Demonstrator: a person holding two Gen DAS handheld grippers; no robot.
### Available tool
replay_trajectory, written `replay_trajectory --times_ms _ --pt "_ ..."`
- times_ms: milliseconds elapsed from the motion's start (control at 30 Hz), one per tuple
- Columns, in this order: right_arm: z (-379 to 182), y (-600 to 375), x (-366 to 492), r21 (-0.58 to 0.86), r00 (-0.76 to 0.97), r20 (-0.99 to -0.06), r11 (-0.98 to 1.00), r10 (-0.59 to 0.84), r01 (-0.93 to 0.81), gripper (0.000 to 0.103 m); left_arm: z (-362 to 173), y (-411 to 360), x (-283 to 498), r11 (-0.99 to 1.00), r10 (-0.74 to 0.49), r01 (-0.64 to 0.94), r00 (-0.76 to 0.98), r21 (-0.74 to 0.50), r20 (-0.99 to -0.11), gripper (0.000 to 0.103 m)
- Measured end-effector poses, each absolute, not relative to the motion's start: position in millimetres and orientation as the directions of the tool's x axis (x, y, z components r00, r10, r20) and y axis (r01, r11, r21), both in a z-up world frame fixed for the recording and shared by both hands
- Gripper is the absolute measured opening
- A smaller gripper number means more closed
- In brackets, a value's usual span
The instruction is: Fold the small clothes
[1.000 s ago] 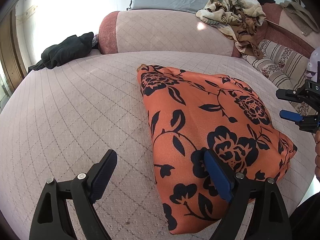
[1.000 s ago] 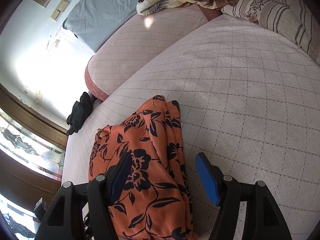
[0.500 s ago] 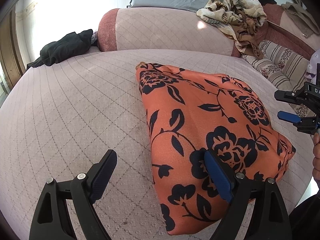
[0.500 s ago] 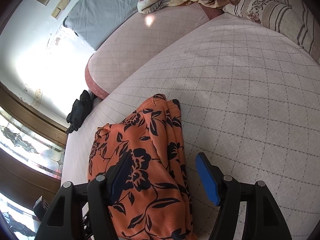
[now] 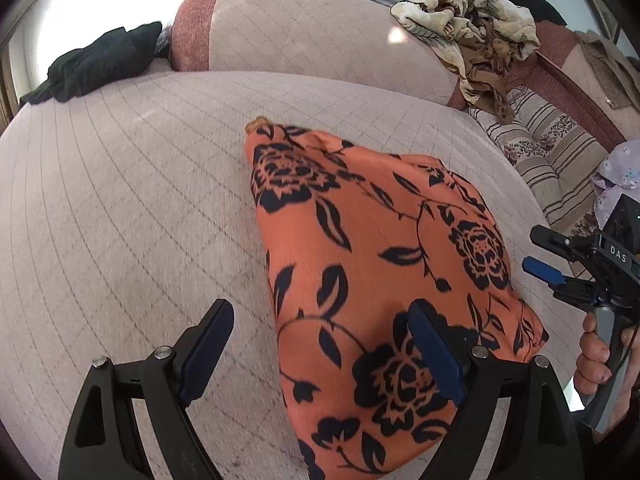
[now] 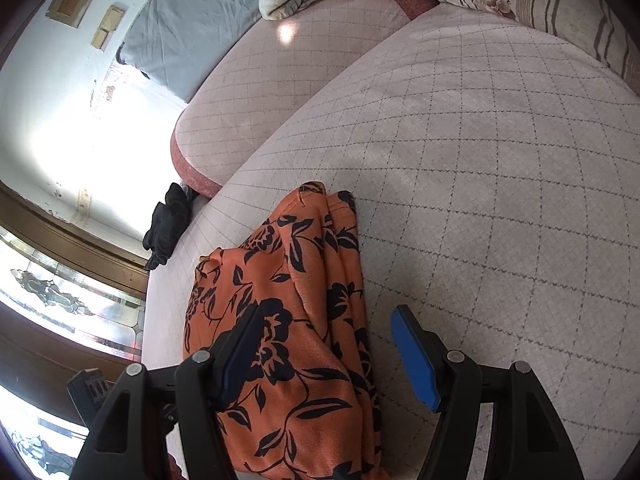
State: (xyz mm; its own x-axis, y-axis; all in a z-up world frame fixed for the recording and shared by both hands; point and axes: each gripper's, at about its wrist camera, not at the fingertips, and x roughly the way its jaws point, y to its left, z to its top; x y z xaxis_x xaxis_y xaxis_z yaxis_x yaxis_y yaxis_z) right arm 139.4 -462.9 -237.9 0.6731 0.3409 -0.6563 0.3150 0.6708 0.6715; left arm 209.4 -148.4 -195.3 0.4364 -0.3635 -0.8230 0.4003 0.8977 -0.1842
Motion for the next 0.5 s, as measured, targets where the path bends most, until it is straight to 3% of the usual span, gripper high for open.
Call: replay_trajectory --times_ms 500 --pt "-252.4 -466.3 143.8 0.715 0.651 -0.632 0.639 0.42 0.283 0.07 -206.3 -176.5 212.9 0.876 -0.343 0.47 0.458 -0.104 -0.82 0.089"
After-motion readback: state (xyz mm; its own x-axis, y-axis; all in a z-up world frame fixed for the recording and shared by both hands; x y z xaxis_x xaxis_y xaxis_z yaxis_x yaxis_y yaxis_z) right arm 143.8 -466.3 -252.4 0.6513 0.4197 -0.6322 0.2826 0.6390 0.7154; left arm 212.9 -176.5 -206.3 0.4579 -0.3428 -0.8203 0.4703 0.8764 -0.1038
